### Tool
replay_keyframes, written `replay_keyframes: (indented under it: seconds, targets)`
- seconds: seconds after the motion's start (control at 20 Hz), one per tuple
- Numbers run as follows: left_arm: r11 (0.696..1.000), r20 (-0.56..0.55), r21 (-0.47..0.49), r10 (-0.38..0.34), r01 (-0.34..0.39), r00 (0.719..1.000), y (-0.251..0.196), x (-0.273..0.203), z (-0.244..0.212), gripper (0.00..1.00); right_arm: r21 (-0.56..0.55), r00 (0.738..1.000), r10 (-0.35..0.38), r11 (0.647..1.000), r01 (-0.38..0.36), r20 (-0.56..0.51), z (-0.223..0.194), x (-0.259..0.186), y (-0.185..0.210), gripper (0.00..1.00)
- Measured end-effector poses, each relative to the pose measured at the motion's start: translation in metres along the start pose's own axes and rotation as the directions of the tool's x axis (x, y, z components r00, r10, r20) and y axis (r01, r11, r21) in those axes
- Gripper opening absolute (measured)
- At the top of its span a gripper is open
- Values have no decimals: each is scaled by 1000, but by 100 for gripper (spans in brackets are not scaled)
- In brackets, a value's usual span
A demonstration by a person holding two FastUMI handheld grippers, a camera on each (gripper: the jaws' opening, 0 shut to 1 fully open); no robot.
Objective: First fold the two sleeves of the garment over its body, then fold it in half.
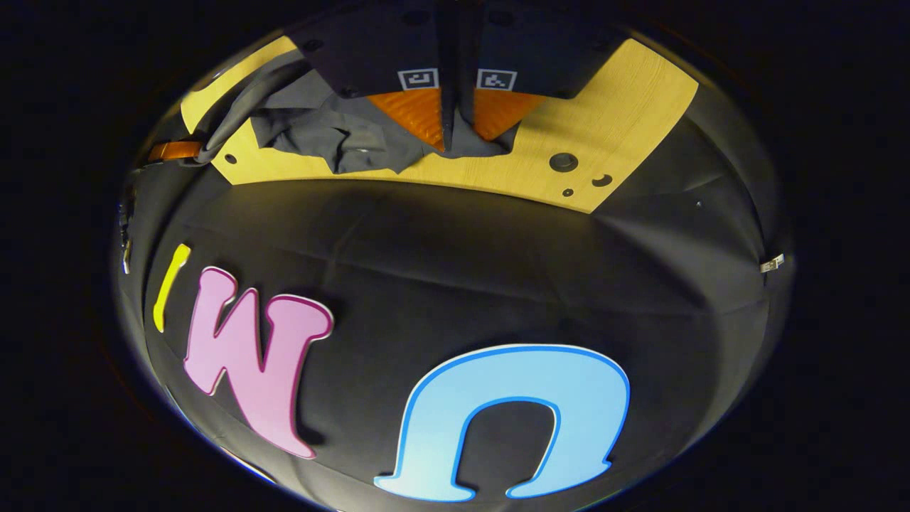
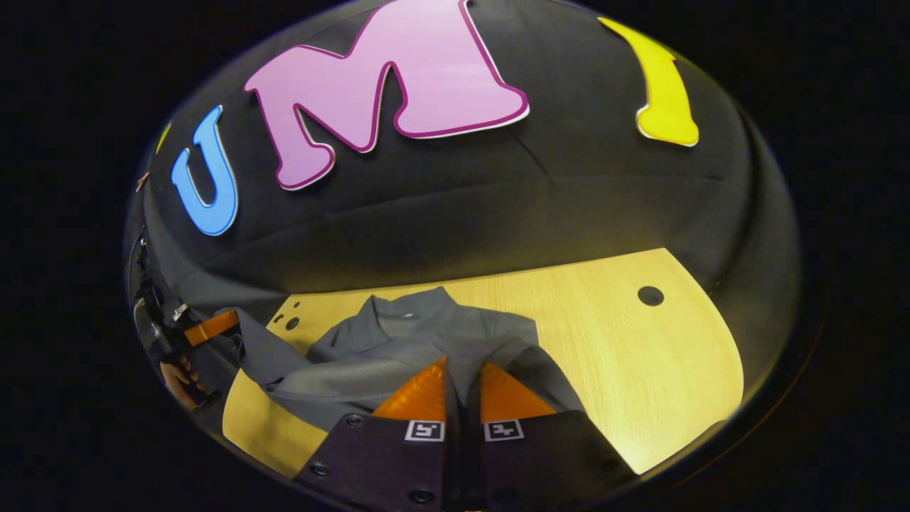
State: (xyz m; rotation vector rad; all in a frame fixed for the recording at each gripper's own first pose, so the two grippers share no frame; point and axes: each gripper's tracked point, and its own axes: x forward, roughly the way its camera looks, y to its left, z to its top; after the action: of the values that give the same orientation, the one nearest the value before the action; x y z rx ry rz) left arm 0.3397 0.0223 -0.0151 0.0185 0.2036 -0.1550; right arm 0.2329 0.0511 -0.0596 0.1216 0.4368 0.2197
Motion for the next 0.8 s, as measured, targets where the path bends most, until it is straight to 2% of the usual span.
replay_keyframes:
  seconds: [0.35, 0.65, 0.75, 0.8]
  targets:
    - [994, -46, -105, 15, -20, 999, 14, 76, -29, 5, 36, 999, -40, 999, 39, 26, 10, 62, -22, 5]
    - [996, -88, -90, 5, -12, 996, 17, 116, -57, 5, 35, 998, -64, 997, 63, 29, 4, 106, -39, 5]
    - [996, -110, -90, 20, -30, 994, 18, 122, -66, 8, 46, 998, -70, 997, 70, 6, -6, 115, -40, 6]
    - [995, -117, -84, 39, -49, 992, 21, 121, -69, 12, 39, 997, -78, 996, 77, 6, -9, 117, -40, 10]
